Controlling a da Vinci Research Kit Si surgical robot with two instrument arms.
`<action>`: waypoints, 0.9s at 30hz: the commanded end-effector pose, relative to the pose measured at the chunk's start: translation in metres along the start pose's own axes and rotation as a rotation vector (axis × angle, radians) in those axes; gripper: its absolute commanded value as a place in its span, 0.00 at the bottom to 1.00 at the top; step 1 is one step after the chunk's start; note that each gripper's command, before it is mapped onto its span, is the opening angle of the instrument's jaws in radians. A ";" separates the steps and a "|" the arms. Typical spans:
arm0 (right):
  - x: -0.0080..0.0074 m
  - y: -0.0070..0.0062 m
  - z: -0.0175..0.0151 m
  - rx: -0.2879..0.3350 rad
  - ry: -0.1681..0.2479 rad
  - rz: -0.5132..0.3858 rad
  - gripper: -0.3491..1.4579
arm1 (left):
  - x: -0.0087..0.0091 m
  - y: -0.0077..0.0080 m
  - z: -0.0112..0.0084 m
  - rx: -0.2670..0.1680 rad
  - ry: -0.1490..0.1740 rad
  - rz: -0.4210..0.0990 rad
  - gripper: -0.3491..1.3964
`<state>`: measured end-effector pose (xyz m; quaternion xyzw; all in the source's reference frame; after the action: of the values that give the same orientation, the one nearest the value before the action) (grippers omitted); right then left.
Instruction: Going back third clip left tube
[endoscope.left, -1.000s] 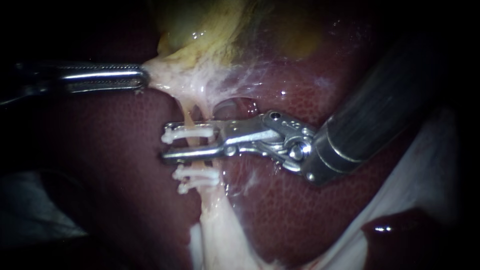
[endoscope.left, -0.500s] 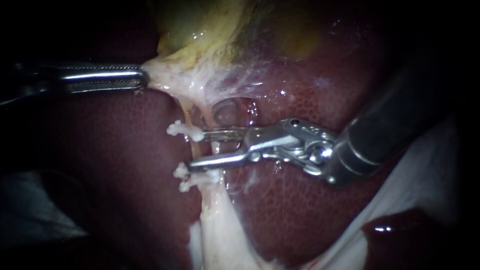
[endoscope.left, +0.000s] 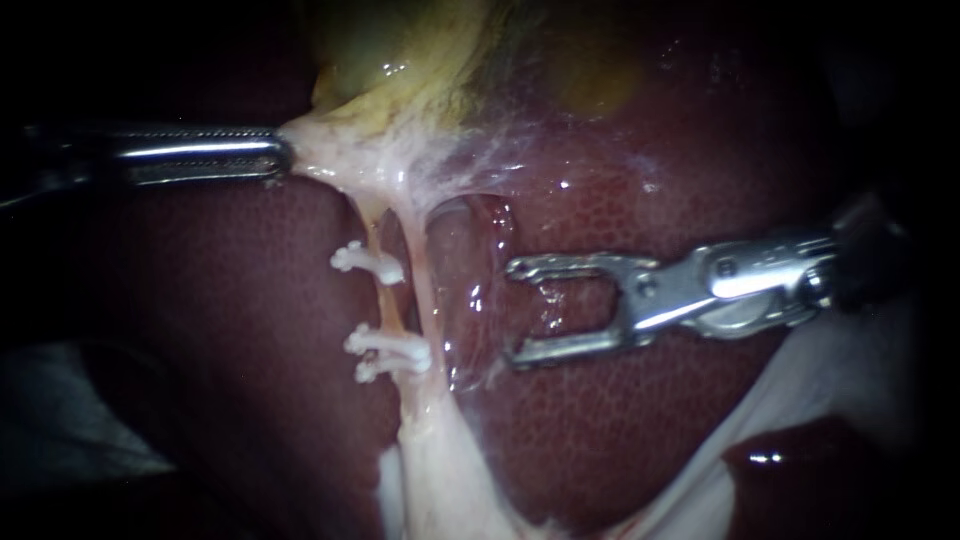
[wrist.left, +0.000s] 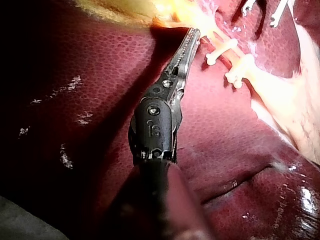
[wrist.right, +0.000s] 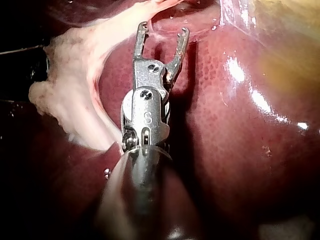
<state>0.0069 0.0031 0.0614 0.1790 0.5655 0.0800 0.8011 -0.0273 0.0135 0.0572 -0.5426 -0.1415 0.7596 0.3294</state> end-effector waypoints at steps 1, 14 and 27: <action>0.0000 0.0000 -0.0005 0.003 -0.001 -0.008 0.47 | 0.0000 0.0000 0.0000 0.000 0.000 0.000 0.00; -0.0005 -0.0005 -0.0031 0.024 -0.025 -0.035 0.47 | -0.0004 0.0000 0.0005 0.003 0.001 0.002 0.00; -0.0006 -0.0007 -0.0036 0.026 -0.025 -0.036 0.47 | -0.0035 -0.0006 0.0057 0.008 0.000 0.008 0.00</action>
<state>0.0033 0.0030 0.0606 0.1807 0.5596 0.0557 0.8069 -0.0318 0.0125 0.0622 -0.5431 -0.1364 0.7608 0.3279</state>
